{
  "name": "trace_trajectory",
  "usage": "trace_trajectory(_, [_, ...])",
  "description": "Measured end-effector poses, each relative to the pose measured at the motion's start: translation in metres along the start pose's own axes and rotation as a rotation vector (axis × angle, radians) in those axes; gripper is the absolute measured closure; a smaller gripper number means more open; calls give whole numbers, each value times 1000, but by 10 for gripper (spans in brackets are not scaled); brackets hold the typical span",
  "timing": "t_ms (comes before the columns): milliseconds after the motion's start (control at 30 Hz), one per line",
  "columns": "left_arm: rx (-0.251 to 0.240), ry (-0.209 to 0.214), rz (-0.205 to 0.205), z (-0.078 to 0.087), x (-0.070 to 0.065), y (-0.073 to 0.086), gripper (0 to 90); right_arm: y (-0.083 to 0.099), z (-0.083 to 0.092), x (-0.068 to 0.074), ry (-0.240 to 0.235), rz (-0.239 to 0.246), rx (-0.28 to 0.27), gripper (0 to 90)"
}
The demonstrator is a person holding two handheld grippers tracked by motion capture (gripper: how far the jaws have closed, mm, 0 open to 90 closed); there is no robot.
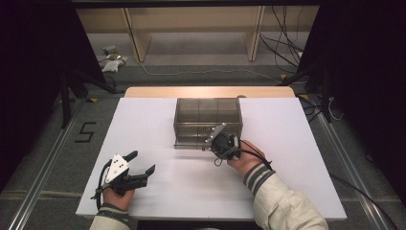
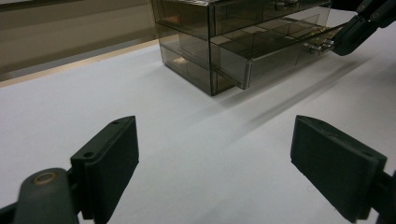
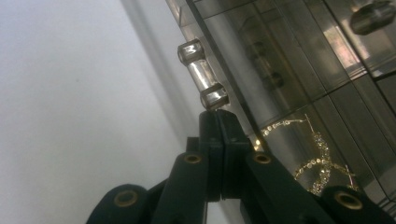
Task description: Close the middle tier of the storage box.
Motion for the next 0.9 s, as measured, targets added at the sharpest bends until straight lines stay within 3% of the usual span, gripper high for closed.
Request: trace_trajectory(900, [2, -3, 0, 0, 0, 0, 155, -7, -11, -22, 62, -75, -65, 897])
Point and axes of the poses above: each handheld gripper's, and its own axes: z roughly backward along the jaws, y roughly out of its underside, x roughly to its left, the point moved 4 cm from there along -z, roughly forward along the jaws, and after that the axes turned 4 degrees about -z, right-handed, at the moved point
